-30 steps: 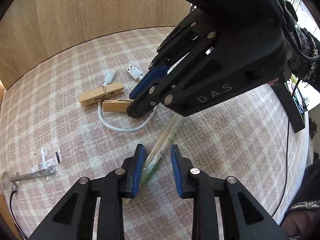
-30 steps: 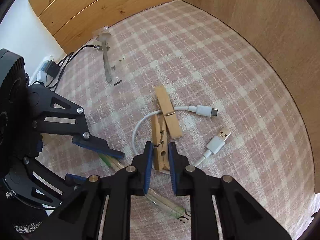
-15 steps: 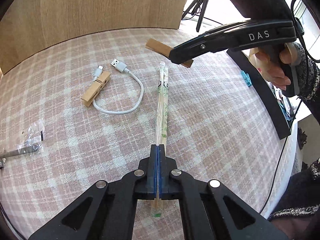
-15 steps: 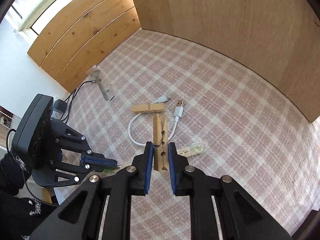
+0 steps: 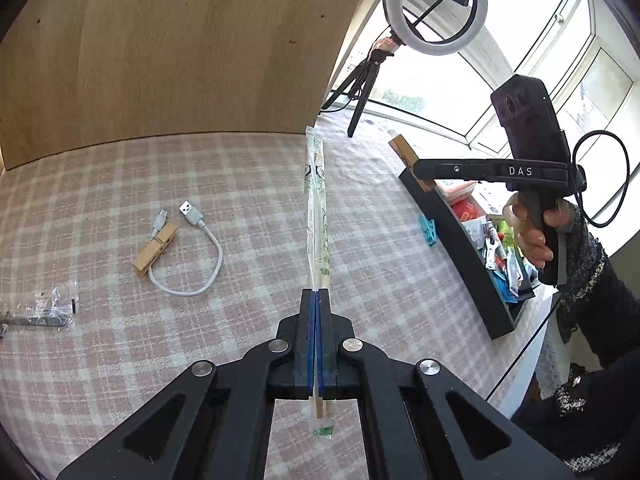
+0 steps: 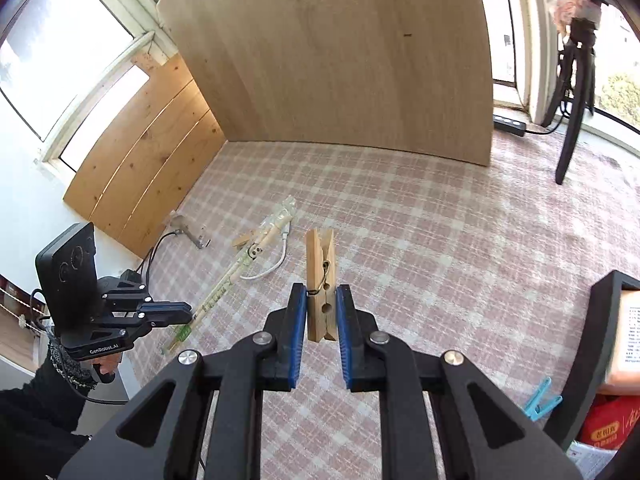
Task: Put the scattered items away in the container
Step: 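Carry bamboo stick and wooden clothespin over the black tray and release them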
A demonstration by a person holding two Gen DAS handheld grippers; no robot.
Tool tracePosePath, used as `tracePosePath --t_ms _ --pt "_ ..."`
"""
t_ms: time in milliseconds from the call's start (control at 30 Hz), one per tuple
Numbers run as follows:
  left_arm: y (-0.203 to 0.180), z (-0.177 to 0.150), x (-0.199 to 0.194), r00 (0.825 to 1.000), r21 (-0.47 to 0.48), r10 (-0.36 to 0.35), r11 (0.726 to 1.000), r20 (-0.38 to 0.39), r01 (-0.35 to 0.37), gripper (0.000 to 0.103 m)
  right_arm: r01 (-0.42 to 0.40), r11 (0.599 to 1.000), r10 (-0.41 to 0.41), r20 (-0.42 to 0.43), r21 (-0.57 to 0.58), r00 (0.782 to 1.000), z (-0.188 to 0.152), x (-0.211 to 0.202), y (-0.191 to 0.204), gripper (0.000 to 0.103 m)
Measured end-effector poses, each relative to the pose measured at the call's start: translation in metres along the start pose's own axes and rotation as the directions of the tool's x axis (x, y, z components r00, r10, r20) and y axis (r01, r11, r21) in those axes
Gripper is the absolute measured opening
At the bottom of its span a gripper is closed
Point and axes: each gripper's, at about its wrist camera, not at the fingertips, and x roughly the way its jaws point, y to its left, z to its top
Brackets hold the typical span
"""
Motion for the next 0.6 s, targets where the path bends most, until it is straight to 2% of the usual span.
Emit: tracePosePath --t_ms 100,233,333,500,567,600 --pt "-0.032 0.017 0.010 0.998 0.048 -0.064 0.997 0.005 0.063 0.000 0.064 0.993 -0.070 0.060 0.094 0.996 -0.025 -0.050 -0.032 0.015" --pt "-0.085 0.034 0.031 0.987 0.134 -0.162 0.978 -0.010 0.162 0.000 0.168 0.958 -0.200 0.120 0.235 0.973 -0.067 -0.120 -0.078 0.015" --pt "-0.128 0.049 0.051 0.971 0.182 -0.237 0.954 -0.036 0.239 0.000 0.252 0.907 -0.312 0.138 0.336 0.940 -0.101 -0.164 -0.110 0.015" --pt "-0.206 0.067 0.089 0.937 0.283 -0.334 0.894 -0.097 0.348 0.000 0.327 0.815 -0.437 0.137 0.478 0.889 -0.149 -0.223 -0.153 0.015" --pt "-0.237 0.076 0.101 0.929 0.309 -0.357 0.877 -0.096 0.369 0.000 0.353 0.782 -0.478 0.132 0.514 0.868 -0.162 -0.239 -0.166 0.015" --pt "-0.250 0.081 0.107 0.926 0.309 -0.369 0.874 -0.082 0.375 0.003 0.363 0.770 -0.495 0.132 0.524 0.859 -0.166 -0.245 -0.171 0.015"
